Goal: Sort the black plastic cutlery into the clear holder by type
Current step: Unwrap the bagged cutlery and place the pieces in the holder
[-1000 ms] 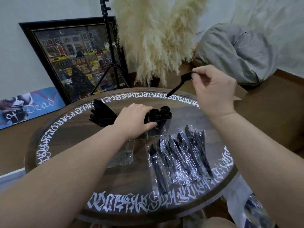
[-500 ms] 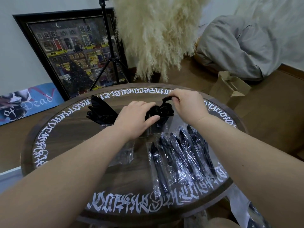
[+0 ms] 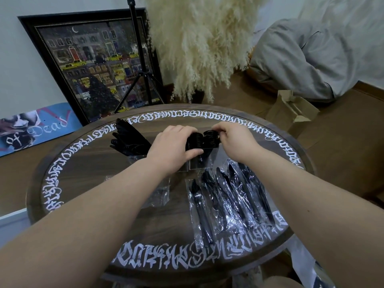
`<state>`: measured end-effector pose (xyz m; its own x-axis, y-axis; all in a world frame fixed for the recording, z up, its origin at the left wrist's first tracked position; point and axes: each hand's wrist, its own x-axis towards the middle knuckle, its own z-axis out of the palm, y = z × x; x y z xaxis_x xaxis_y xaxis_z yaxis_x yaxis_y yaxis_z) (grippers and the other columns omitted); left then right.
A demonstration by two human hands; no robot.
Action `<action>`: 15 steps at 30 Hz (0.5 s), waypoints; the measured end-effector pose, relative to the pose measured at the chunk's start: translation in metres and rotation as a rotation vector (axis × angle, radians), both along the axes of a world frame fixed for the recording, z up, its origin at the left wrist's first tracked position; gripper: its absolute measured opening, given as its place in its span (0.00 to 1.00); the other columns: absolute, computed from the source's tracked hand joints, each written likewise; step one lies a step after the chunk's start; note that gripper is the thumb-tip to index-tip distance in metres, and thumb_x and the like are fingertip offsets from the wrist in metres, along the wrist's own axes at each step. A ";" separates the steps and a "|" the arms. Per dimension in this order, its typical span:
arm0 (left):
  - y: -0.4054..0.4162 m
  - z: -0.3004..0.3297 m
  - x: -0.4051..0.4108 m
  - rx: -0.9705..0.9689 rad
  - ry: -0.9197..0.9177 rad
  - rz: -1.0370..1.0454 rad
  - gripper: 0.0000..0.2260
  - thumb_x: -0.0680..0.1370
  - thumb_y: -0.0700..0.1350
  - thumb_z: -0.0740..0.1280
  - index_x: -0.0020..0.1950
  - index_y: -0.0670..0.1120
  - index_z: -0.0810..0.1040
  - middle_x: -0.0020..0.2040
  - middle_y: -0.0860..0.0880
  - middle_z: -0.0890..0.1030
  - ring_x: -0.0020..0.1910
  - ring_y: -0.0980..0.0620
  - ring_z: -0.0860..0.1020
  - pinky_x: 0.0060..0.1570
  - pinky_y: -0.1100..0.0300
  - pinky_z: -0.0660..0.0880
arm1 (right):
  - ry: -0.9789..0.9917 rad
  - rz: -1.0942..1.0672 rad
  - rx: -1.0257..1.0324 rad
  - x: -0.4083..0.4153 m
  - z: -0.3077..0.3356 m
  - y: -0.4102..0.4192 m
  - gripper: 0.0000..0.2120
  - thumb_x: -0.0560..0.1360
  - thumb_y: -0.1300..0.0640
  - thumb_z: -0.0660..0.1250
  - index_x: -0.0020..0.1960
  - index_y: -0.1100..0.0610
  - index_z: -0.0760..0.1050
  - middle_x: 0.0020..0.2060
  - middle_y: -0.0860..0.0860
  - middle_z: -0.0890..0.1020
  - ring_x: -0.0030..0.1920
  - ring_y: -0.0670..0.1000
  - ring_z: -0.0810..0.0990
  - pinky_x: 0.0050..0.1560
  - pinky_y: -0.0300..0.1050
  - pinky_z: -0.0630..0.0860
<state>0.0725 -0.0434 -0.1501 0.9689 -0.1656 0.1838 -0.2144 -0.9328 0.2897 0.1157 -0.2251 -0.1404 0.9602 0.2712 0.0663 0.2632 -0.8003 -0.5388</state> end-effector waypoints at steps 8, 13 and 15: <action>0.000 0.002 -0.002 0.021 -0.003 0.025 0.29 0.73 0.62 0.67 0.70 0.51 0.68 0.65 0.52 0.74 0.67 0.49 0.67 0.65 0.50 0.67 | -0.016 0.003 0.025 -0.012 -0.001 -0.004 0.22 0.80 0.66 0.54 0.70 0.53 0.70 0.63 0.53 0.76 0.61 0.52 0.74 0.59 0.43 0.71; 0.003 0.008 -0.023 0.026 -0.061 0.029 0.31 0.74 0.62 0.67 0.72 0.50 0.66 0.68 0.51 0.72 0.70 0.49 0.64 0.67 0.50 0.65 | -0.093 -0.034 0.101 -0.036 0.005 -0.015 0.23 0.79 0.65 0.56 0.72 0.51 0.66 0.63 0.51 0.75 0.56 0.48 0.74 0.55 0.39 0.68; 0.004 0.012 -0.035 0.014 -0.093 0.028 0.29 0.74 0.60 0.67 0.71 0.50 0.68 0.67 0.51 0.72 0.69 0.49 0.64 0.67 0.51 0.65 | -0.139 -0.053 0.153 -0.051 0.007 -0.017 0.22 0.79 0.64 0.58 0.71 0.52 0.68 0.60 0.49 0.76 0.49 0.46 0.74 0.52 0.38 0.68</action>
